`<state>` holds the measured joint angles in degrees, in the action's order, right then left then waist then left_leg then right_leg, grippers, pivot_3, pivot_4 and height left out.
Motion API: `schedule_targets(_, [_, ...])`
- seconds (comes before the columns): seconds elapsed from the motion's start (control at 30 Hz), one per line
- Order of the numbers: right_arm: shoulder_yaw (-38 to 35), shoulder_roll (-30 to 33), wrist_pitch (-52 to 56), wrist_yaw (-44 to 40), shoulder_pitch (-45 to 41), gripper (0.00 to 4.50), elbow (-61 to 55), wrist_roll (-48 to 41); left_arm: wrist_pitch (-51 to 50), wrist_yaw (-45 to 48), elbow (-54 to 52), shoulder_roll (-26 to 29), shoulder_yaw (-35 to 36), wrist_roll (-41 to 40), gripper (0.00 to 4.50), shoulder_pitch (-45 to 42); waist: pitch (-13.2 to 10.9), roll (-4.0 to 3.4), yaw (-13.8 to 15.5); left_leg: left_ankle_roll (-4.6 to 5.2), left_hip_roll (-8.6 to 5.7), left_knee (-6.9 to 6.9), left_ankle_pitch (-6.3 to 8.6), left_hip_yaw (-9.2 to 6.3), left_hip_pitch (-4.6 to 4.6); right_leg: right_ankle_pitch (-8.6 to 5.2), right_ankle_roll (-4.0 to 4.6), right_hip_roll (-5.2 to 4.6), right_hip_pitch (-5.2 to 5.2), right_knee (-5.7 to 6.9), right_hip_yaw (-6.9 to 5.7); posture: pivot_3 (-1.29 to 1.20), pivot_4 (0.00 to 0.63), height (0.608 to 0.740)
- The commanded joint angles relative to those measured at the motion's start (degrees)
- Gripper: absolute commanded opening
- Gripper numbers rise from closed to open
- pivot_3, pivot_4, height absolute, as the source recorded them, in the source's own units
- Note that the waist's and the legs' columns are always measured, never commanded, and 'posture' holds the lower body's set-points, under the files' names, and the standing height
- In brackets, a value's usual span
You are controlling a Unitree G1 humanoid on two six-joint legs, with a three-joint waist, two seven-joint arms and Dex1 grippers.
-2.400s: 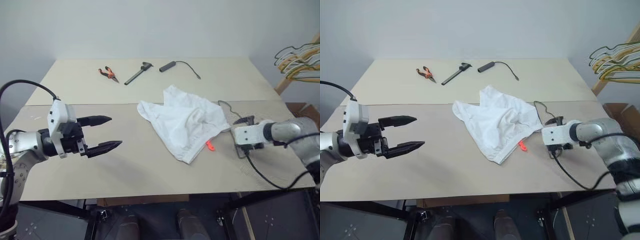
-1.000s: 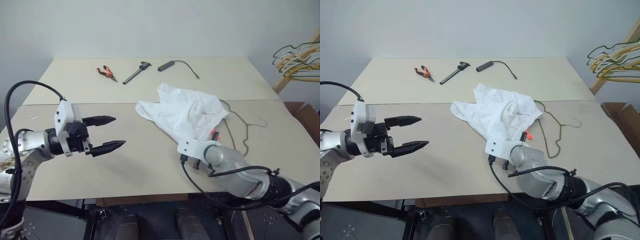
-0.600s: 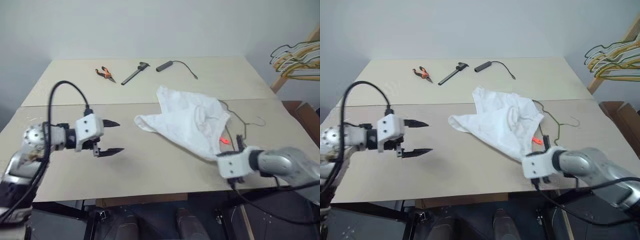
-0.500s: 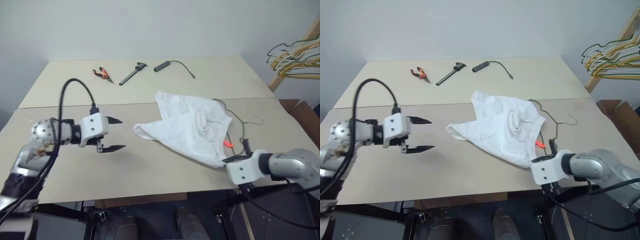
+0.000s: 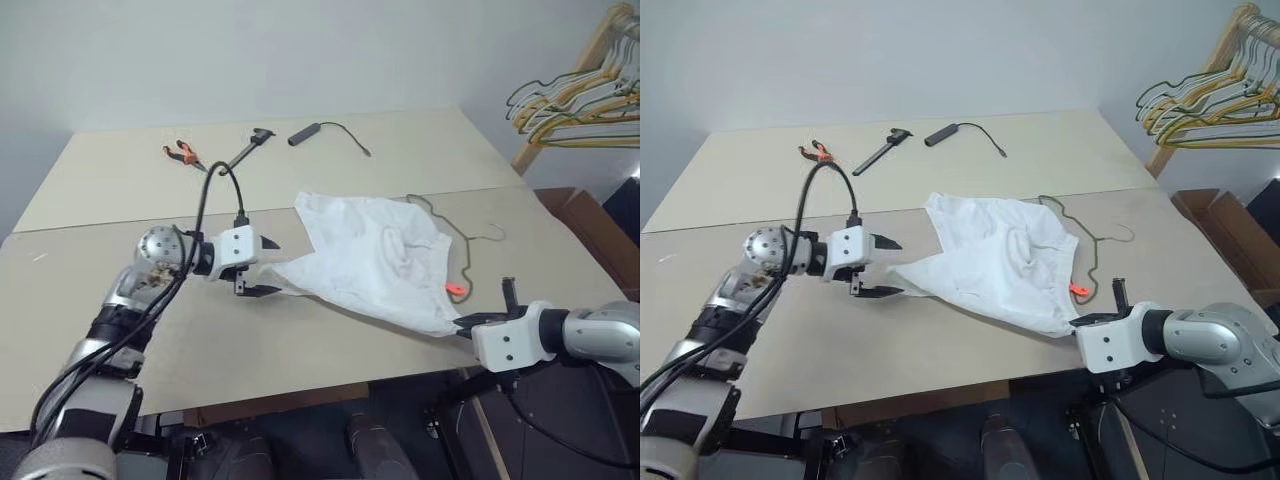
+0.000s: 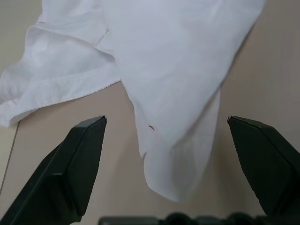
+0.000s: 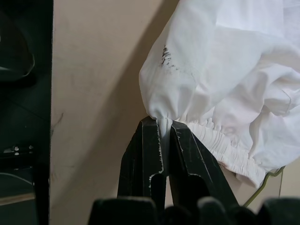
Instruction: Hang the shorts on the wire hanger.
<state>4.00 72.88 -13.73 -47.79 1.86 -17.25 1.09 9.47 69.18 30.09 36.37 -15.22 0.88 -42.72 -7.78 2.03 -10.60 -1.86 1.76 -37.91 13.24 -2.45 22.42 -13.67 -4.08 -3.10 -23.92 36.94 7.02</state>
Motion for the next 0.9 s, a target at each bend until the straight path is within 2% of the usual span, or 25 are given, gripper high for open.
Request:
schedule_targets(0.03, [-2.7,-1.1,1.2,-1.2,-0.1,0.01,-1.8,0.5,3.7,-1.1,5.4,-1.0,-1.7,3.6,4.50,-3.1,0.0,0.01,-0.3,0.00,0.01,0.00,0.00,0.00,0.00,0.00,0.00,0.01,-0.01,0.00,0.00,-0.20,0.072,0.740])
schedule_targets(0.17, [-3.3,-2.7,2.1,-2.2,-0.4,0.01,-2.6,1.0,5.2,-1.2,11.3,-3.1,-3.0,6.0,4.50,-5.7,0.0,0.01,-1.0,0.00,-0.02,0.00,0.00,-0.01,0.01,0.01,0.01,-0.01,-0.01,0.04,0.02,-0.20,0.069,0.740])
schedule_targets(0.27, [-3.8,-3.6,2.7,-2.7,-0.5,0.00,-3.0,1.4,7.0,-2.8,15.9,-4.3,-3.3,7.6,3.96,-7.8,0.2,0.03,-1.2,0.00,-0.04,0.00,0.00,-0.03,0.01,0.00,-0.01,-0.02,0.01,0.04,0.01,-0.21,0.065,0.740])
schedule_targets(0.67, [-5.3,-6.1,3.6,-4.7,-0.9,0.00,-3.6,1.8,11.0,-0.6,18.6,-3.4,-1.4,6.8,0.07,-9.9,0.4,0.05,-2.7,0.00,-0.04,0.00,0.00,-0.06,-0.01,-0.02,-0.04,-0.01,0.02,0.09,0.01,-0.21,0.062,0.740])
schedule_targets(0.8, [-3.7,-7.8,3.9,-5.1,-3.9,0.00,-2.8,2.2,13.3,0.1,17.2,-0.6,0.4,5.9,0.03,-10.3,0.4,0.05,-3.1,0.00,-0.04,0.00,0.00,-0.08,-0.02,-0.02,-0.04,-0.01,0.02,0.11,0.01,-0.19,0.066,0.740])
schedule_targets(0.9, [-1.6,-10.5,3.9,-4.8,-7.7,0.00,-1.8,3.4,14.4,3.4,14.0,3.7,3.2,3.0,0.03,-9.8,0.4,0.06,-3.4,0.00,-0.03,0.00,0.00,-0.09,-0.05,-0.01,-0.04,0.00,0.01,0.16,0.02,-0.17,0.069,0.740])
